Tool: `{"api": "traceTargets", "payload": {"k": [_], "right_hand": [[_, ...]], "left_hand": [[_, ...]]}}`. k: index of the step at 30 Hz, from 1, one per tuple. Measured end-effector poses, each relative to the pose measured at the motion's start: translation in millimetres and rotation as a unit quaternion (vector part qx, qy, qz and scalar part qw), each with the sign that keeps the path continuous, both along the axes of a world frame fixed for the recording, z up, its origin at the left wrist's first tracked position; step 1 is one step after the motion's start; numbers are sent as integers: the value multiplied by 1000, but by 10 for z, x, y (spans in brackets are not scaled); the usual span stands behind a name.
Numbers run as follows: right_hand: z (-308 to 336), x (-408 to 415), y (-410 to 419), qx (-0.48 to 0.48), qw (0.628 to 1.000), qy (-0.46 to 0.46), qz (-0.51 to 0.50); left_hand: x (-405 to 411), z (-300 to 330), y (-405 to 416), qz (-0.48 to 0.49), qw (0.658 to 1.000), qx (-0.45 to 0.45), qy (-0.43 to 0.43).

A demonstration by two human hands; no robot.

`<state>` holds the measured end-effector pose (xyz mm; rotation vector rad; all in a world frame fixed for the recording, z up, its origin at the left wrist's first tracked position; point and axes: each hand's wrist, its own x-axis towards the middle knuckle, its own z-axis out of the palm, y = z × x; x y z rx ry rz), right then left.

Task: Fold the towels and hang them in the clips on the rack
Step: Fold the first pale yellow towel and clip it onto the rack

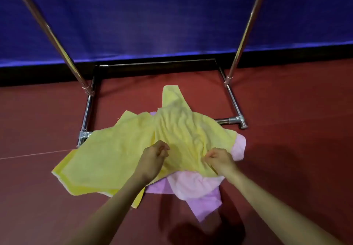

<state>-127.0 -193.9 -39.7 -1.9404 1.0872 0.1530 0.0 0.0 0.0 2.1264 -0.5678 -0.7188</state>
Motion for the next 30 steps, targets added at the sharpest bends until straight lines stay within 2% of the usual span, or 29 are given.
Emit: {"api": "traceTargets", "payload": {"k": [4,6,11,15,19,23,27,30], "right_hand": [[-158,-89,132,0,994,78,75],[-195,-115,194,-11,994,72,76],[117,-93,190,-24,995,-85,46],[667,67,84,-21,981,-194,-5],[1657,274,58,22,962,-271,-1],[3044,464,129,38,952,-298,63],[4287,595,164,4,950,-283,134],[5333,634,163,-26,948,-265,176]], "left_hand": [[-72,-178,70,-8,1000,10,6],[-97,-233,129,-13,1000,17,3],[-18,-59,155,-2,1000,21,-13],[94,351,106,-1,999,15,-48],[236,1064,75,30,998,0,-62],[374,2241,46,41,993,-41,-104],[493,3510,-6,11,986,-105,-127],[531,4605,-3,-37,984,-135,-108]]}}
